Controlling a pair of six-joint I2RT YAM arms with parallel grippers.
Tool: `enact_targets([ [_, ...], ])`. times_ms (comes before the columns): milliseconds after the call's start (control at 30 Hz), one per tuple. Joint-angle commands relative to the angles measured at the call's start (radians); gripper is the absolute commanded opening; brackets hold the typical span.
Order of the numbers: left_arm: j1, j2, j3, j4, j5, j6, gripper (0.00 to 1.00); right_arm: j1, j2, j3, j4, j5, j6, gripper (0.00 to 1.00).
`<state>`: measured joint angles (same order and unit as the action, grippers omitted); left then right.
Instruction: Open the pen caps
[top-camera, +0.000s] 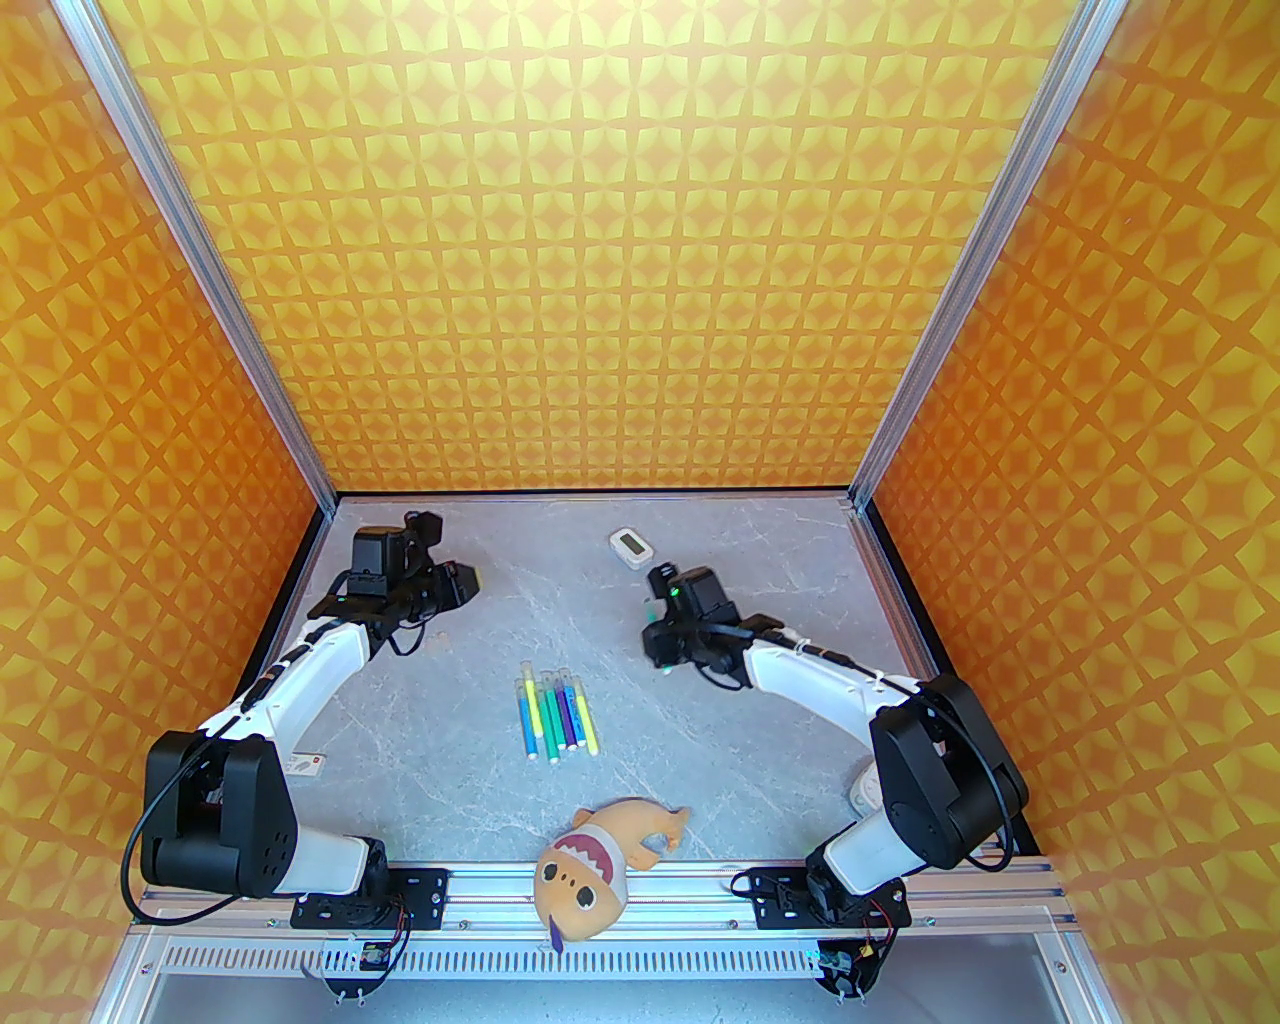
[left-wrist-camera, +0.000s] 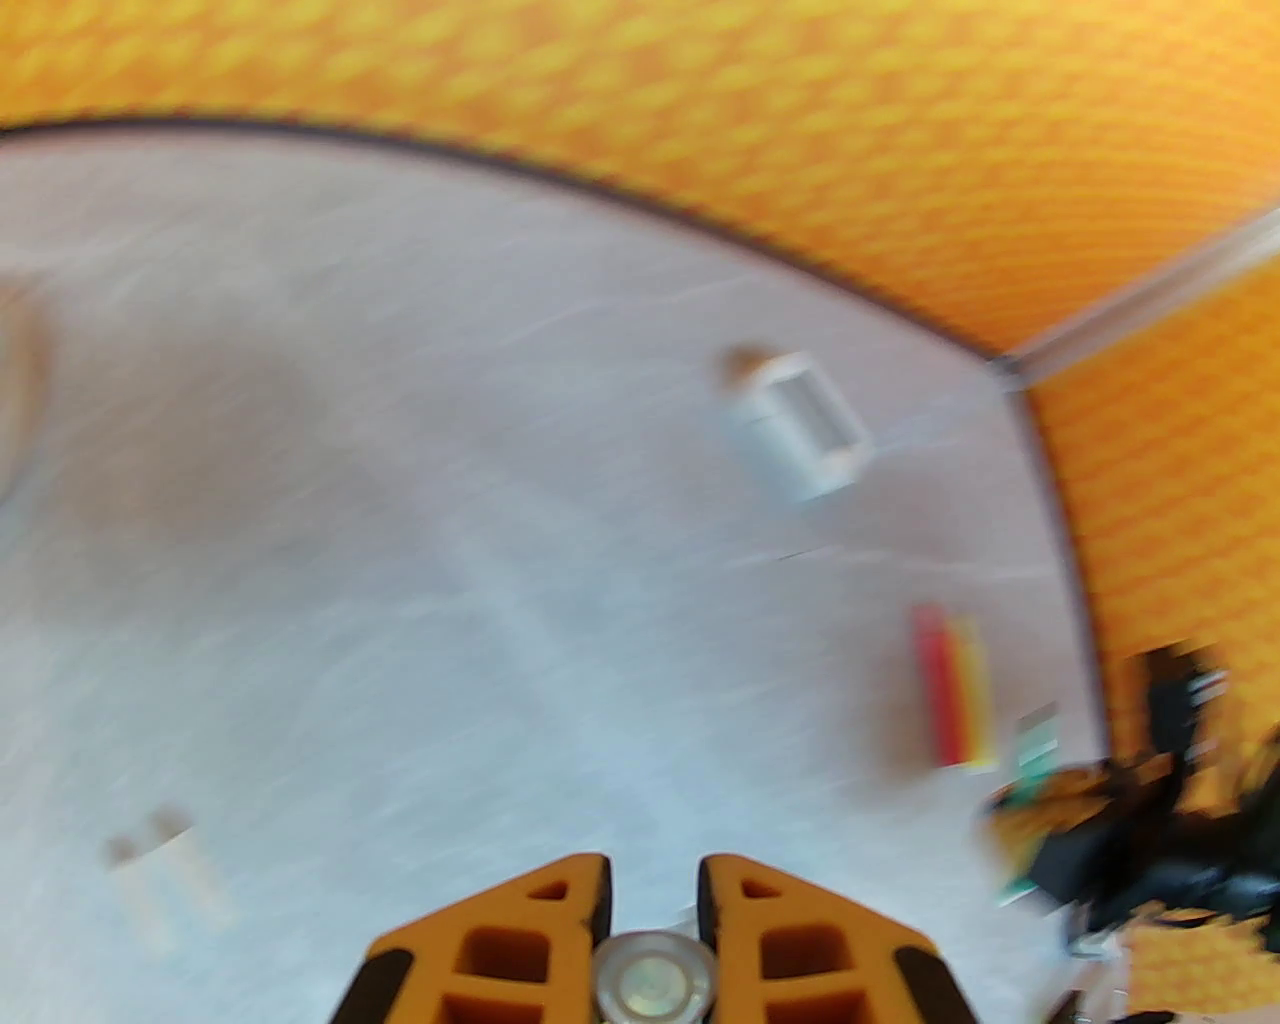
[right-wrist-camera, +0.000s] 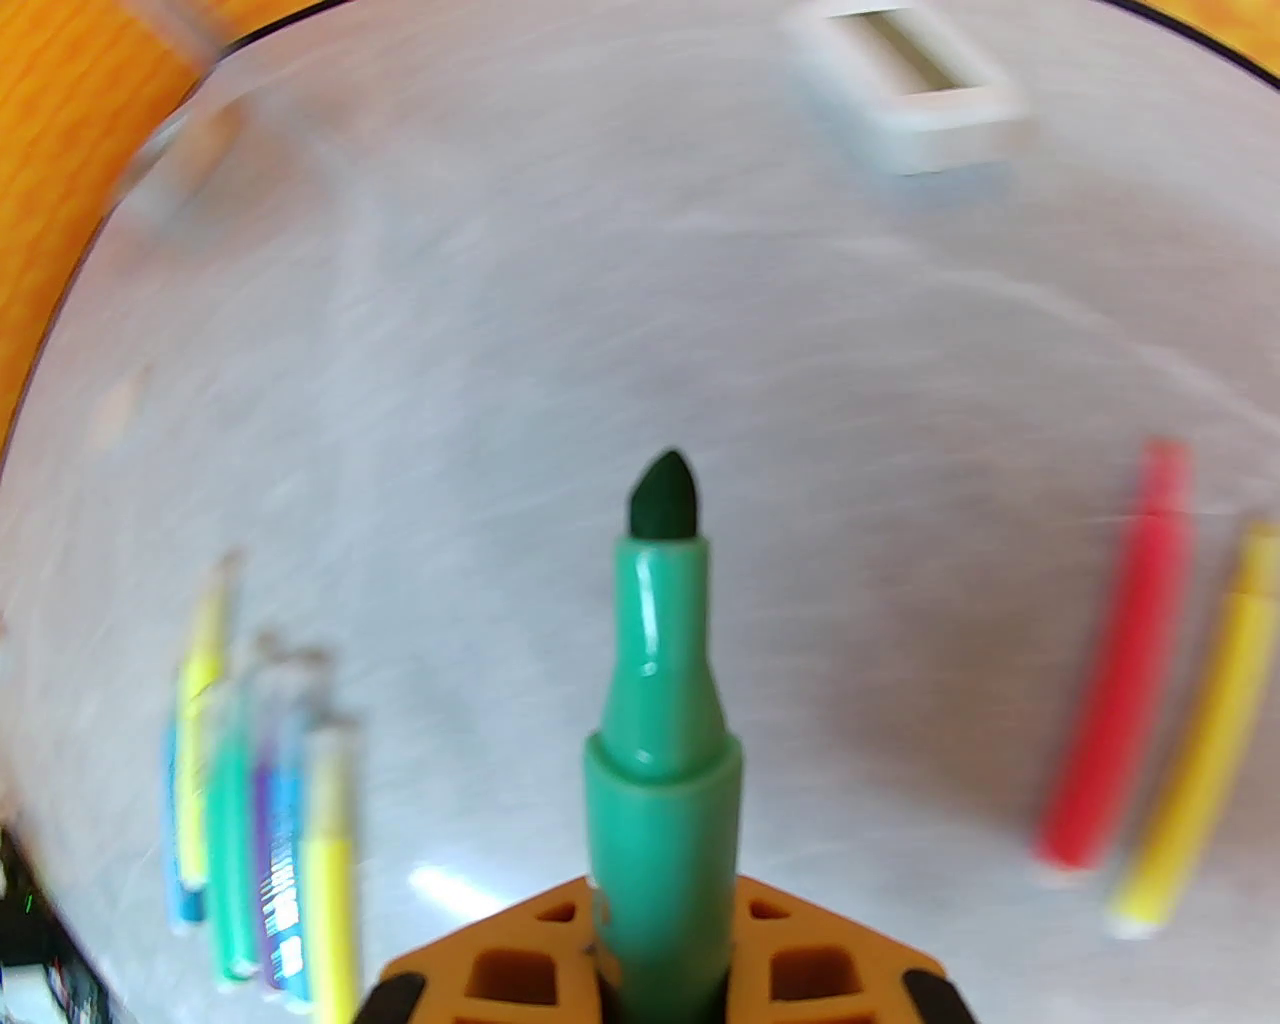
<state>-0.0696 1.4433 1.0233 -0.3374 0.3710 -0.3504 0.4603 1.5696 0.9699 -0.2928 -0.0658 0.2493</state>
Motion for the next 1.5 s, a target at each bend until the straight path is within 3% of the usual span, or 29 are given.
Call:
enact_targets([
  [0,0.032,0.026,0.04,-0.187,-0.153,0.072,0.0,-0.04,-0.016,0.05,-0.073,0.114,-0.024,0.0],
  [233,0.071,0.063,0.064,-0.276,-0.307,0.104,0.0,-0.128,0.027,0.089,-0.15,0.254,-0.059,0.0],
  [667,0.096,0.166,0.058,-0.297,-0.416,0.096,0.0,-0.21,0.186,0.182,-0.206,0.349,-0.052,0.0],
  [1467,0.117,0.336,0.085,-0.297,-0.432,0.12,0.0,-0.265,0.361,0.292,-0.298,0.231,-0.034,0.07],
])
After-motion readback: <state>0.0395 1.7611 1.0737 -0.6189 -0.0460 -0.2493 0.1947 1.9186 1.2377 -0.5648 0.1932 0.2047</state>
